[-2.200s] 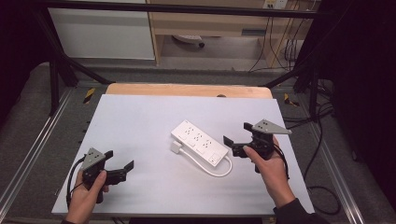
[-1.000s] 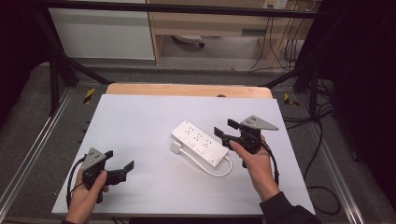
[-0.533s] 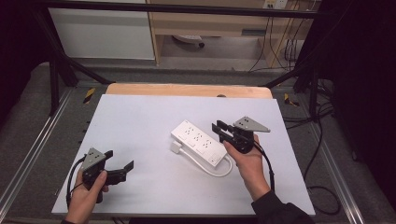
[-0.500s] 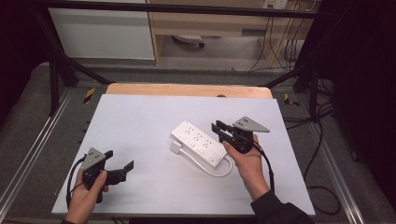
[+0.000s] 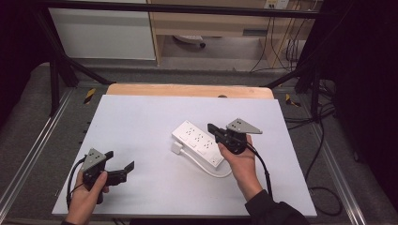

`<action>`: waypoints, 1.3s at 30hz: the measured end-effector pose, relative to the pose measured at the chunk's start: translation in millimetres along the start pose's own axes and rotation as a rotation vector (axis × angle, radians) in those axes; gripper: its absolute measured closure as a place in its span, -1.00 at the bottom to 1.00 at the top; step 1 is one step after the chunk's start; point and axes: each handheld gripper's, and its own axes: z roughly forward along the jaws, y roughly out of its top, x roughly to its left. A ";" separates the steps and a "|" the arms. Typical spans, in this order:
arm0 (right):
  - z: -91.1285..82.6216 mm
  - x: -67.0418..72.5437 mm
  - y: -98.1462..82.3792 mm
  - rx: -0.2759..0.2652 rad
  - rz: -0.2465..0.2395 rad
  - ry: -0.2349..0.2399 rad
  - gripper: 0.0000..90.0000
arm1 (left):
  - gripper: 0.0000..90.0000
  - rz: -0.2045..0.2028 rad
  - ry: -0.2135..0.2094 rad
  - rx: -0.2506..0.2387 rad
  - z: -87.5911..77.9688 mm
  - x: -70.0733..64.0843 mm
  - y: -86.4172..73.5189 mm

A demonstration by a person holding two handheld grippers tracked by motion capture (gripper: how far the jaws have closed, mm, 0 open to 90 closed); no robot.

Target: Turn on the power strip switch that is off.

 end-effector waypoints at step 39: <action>36.5 14.6 -27.2 0.062 0.057 0.004 1.00 | -0.86 0.004 0.011 -0.006 -1.1 2.1 0.0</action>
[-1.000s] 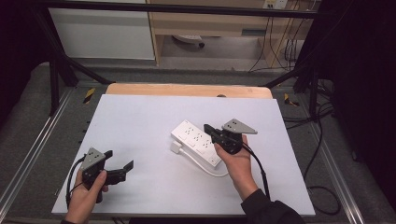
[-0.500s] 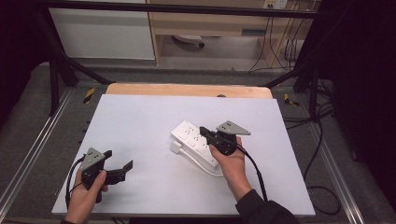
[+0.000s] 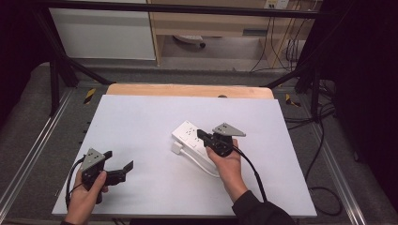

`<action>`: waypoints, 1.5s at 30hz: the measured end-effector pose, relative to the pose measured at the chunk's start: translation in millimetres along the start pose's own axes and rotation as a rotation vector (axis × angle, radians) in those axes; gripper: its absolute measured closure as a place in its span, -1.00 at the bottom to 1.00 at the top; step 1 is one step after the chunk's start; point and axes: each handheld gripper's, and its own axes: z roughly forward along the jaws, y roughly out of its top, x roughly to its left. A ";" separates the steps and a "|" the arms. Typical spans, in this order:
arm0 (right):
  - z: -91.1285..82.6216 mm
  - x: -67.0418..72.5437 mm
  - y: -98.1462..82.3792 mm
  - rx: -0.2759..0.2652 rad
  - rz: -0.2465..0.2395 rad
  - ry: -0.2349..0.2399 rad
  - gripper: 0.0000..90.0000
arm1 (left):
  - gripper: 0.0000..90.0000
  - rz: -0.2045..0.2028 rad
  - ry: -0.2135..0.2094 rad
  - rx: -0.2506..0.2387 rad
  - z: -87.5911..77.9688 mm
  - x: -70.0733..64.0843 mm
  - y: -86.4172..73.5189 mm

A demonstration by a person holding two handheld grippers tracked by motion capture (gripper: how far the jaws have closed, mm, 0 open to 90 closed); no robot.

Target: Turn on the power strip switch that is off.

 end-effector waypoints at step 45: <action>34.4 10.1 -26.1 0.077 -0.003 -0.039 1.00 | -0.86 0.015 0.005 0.002 0.0 0.3 -0.1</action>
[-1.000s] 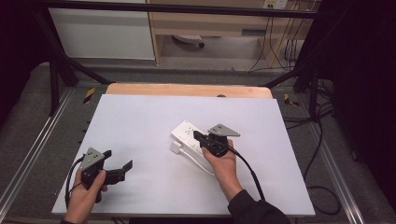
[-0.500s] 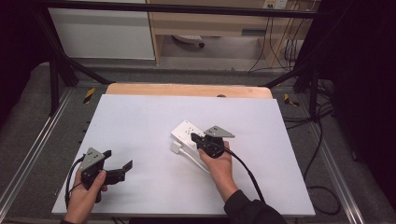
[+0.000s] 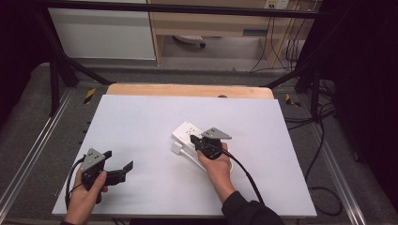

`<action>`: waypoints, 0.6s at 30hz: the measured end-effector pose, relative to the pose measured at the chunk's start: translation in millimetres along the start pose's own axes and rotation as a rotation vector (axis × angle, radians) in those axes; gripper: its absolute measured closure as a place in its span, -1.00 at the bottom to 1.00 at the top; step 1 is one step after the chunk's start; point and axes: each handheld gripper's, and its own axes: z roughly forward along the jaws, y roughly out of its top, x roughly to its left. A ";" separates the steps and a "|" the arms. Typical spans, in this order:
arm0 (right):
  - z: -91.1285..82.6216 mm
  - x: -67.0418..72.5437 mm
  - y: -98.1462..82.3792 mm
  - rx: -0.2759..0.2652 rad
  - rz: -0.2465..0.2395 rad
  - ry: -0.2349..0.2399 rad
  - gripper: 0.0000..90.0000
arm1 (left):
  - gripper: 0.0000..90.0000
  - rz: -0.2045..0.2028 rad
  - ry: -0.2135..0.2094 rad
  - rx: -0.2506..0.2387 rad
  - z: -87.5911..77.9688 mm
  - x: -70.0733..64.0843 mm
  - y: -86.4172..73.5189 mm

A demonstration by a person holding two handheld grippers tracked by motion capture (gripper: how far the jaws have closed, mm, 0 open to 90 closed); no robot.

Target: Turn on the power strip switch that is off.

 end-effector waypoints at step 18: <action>0.2 -2.9 -0.1 0.071 -0.025 -0.026 1.00 | -0.86 0.003 0.001 0.003 0.3 0.1 0.0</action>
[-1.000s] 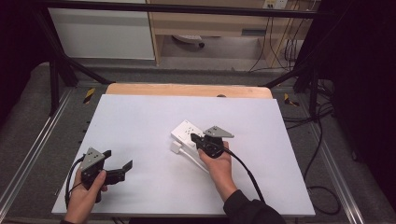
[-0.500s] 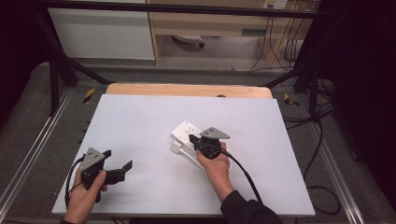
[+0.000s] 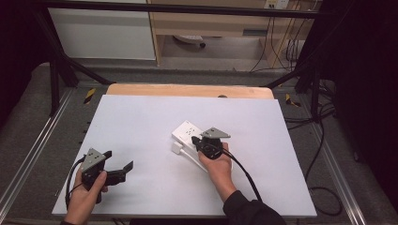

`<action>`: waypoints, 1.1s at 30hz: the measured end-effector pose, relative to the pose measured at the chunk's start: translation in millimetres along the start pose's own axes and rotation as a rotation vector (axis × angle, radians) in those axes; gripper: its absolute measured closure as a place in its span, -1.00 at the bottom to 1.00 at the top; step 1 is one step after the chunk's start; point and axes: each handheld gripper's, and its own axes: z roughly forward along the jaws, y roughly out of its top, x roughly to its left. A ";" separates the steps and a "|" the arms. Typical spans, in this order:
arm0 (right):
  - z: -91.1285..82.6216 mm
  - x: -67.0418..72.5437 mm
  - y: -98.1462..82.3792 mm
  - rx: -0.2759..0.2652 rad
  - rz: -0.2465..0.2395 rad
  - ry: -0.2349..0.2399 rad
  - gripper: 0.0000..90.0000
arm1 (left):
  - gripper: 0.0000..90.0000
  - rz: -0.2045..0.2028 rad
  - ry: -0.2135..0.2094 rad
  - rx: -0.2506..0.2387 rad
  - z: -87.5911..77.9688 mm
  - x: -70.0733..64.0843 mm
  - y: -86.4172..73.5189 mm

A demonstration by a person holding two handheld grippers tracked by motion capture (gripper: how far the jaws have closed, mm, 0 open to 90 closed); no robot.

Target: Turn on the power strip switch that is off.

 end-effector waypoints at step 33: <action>0.8 -0.4 -2.7 0.075 -0.030 -0.001 1.00 | -0.86 0.002 -0.004 0.004 0.1 -0.1 -0.1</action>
